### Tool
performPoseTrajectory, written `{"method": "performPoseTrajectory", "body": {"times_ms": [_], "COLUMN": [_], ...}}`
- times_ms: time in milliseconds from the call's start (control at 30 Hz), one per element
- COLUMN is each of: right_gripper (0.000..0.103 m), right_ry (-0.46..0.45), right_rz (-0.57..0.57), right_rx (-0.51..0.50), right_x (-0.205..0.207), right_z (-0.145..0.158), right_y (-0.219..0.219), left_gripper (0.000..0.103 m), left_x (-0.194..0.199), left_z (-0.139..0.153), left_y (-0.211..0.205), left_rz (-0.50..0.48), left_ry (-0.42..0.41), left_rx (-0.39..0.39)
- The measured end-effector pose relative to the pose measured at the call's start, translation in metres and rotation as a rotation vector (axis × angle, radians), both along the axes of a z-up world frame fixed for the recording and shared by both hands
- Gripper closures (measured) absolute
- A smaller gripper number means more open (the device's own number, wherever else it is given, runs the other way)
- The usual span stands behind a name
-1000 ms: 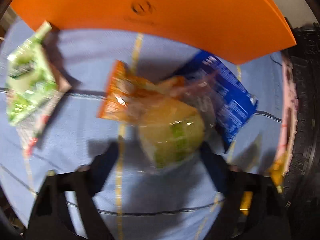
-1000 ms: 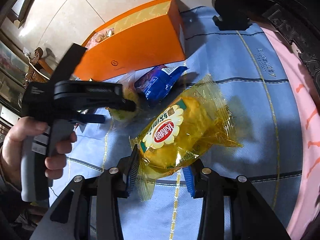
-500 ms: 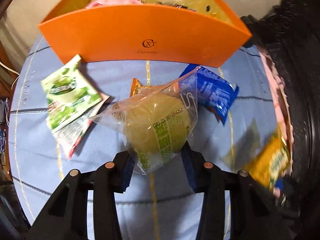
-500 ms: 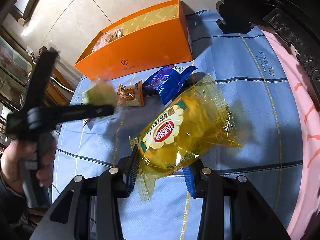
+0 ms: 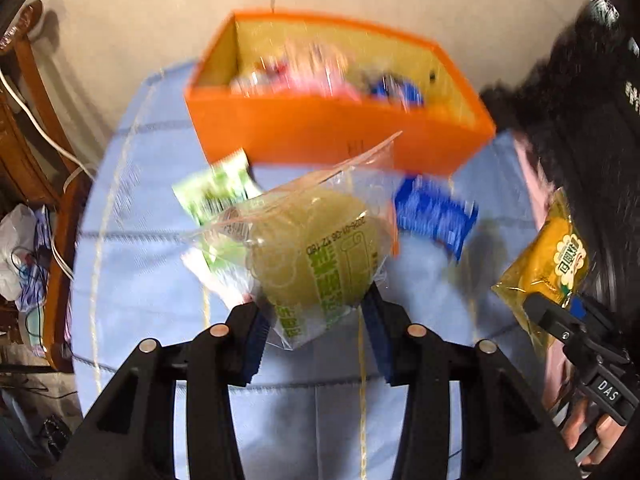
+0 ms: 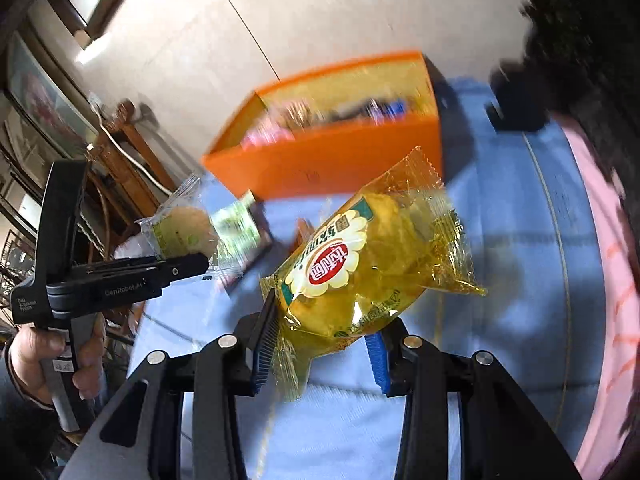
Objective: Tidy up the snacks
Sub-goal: 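Carry both snacks into the orange box and open both tools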
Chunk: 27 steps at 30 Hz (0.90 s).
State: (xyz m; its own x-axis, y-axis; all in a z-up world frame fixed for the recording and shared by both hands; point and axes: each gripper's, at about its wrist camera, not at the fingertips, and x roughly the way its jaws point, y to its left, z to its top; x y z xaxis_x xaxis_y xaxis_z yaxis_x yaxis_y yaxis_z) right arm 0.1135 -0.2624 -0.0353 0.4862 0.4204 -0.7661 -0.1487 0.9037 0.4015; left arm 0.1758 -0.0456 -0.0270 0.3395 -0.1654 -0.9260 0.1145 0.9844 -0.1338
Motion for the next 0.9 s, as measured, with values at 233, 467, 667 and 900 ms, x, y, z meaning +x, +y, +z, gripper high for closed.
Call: {"method": "performPoseTrajectory", "body": {"times_ms": [233, 467, 667, 900], "right_gripper": [0.062, 0.062, 0.061, 0.048], "right_ry": [-0.115, -0.162, -0.100, -0.065], "right_rz": [-0.033, -0.053, -0.110, -0.106], "right_rx": [0.047, 0.020, 0.004, 0.021], "right_x": [0.076, 0.146, 0.192, 0.169], "right_z": [0.051, 0.066, 0.041, 0.016], "right_y": [0.000, 0.007, 0.008, -0.004], "left_gripper": [0.060, 0.059, 0.057, 0.008], "left_x": [0.066, 0.125, 0.165, 0.156], "left_z": [0.050, 0.061, 0.032, 0.033], "left_y": [0.011, 0.007, -0.003, -0.007], "left_rz": [0.018, 0.016, 0.021, -0.003], "left_ry": [-0.113, -0.150, -0.087, -0.203], "left_rx": [0.016, 0.043, 0.032, 0.050]}}
